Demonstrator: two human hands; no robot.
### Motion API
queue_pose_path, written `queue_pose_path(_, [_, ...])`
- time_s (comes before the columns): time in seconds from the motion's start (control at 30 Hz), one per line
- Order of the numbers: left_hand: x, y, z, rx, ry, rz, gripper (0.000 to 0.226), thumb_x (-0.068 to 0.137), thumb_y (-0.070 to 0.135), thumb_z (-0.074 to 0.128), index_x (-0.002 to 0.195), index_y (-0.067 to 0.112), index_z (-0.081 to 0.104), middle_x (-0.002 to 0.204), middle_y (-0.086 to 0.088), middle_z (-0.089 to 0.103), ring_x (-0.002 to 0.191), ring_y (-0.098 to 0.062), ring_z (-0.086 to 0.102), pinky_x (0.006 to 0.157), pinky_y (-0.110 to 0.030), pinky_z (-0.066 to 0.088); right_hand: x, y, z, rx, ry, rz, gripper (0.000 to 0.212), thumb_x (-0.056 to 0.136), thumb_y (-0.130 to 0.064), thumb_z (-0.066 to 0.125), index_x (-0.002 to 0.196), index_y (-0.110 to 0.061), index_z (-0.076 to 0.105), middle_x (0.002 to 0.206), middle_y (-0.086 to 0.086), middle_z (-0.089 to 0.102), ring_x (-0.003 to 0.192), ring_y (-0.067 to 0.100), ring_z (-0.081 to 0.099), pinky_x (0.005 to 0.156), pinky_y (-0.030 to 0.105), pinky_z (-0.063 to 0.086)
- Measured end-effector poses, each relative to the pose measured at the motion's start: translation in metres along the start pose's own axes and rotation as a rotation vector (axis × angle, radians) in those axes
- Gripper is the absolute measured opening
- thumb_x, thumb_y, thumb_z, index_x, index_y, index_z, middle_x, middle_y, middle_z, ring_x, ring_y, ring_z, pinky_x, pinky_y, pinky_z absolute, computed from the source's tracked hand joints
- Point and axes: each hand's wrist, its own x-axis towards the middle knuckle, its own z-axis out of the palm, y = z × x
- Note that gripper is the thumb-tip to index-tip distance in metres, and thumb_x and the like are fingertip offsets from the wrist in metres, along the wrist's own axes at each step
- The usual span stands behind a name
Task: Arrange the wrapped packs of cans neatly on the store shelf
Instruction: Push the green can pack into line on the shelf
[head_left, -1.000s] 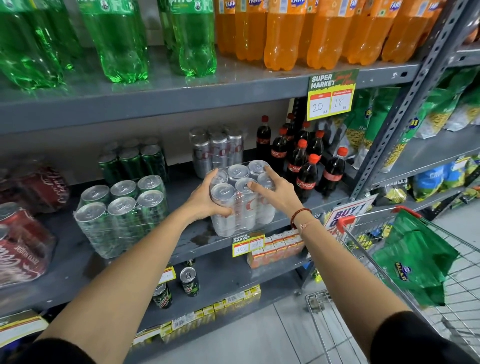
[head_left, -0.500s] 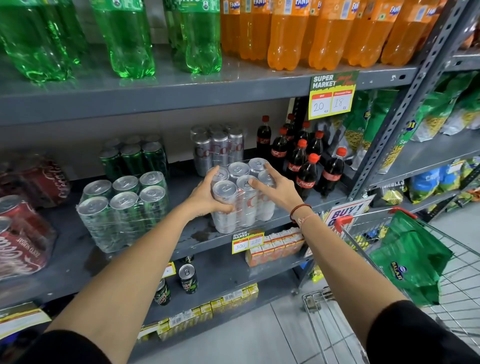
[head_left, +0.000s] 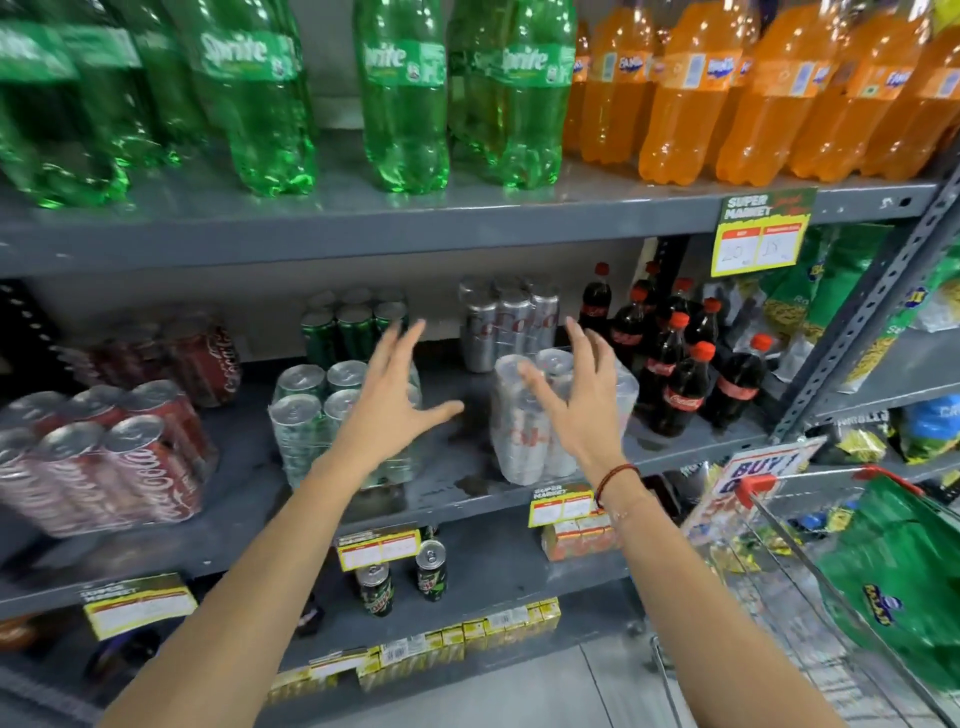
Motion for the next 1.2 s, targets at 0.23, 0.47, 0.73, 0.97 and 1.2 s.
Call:
queue_pose_path(0.23, [-0.028,-0.074,-0.070,0.134,0.037,-0.359,0.114,0.058,0.051,0.081,0.148,0.033,0.014,0.158,-0.014,-0.001,0.146,-0.032,0.001,0.114,-0.054,0.020,-0.006,-0.046,0.097,0.059,-0.443,0.088,0.087,0.073,-0.069,0.055,0.146,-0.039,0.021,0.156,0.010,0.014,0.140,0.030,0.025,0.108,0.040,0.033])
queue_pose_path(0.47, [-0.032,-0.108,-0.073,-0.107,-0.167,-0.514,0.126,0.052,0.042,0.087,0.150,0.029,0.009,0.154,-0.007,0.029,0.139,-0.026,0.031,0.107,-0.040,0.033,0.009,-0.044,0.156,0.063,-0.733,0.317,0.099,0.069,-0.046,0.079,0.148,-0.029,0.023,0.150,0.015,0.032,0.141,0.032,0.027,0.113,0.046,0.029])
queue_pose_path(0.73, [-0.035,-0.115,-0.069,-0.057,-0.159,-0.486,0.122,0.056,0.026,0.089,0.149,0.030,0.011,0.142,-0.015,0.046,0.134,-0.032,0.038,0.105,-0.045,0.037,0.009,-0.037,0.145,-0.134,-0.765,0.133,0.119,0.053,-0.028,0.091,0.149,-0.030,0.020,0.149,0.009,0.039,0.139,0.026,0.032,0.113,0.033,0.024])
queue_pose_path(0.97, [-0.051,-0.106,-0.063,-0.071,-0.173,-0.479,0.122,0.057,0.025,0.089,0.147,0.040,0.009,0.136,-0.015,0.051,0.131,-0.031,0.040,0.103,-0.044,0.039,-0.006,-0.034,0.129,-0.110,-0.714,0.143,0.114,0.056,-0.019,0.090,0.147,-0.032,0.023,0.146,0.007,0.044,0.139,0.028,0.032,0.116,0.042,0.025])
queue_pose_path(1.2, [-0.065,-0.102,-0.063,-0.053,-0.170,-0.474,0.121,0.057,0.027,0.089,0.146,0.043,0.008,0.136,-0.017,0.049,0.131,-0.033,0.038,0.102,-0.044,0.036,-0.019,-0.036,0.120,-0.123,-0.709,0.137,0.112,0.058,-0.019,0.089,0.148,-0.032,0.023,0.145,0.010,0.045,0.137,0.027,0.036,0.114,0.034,0.028])
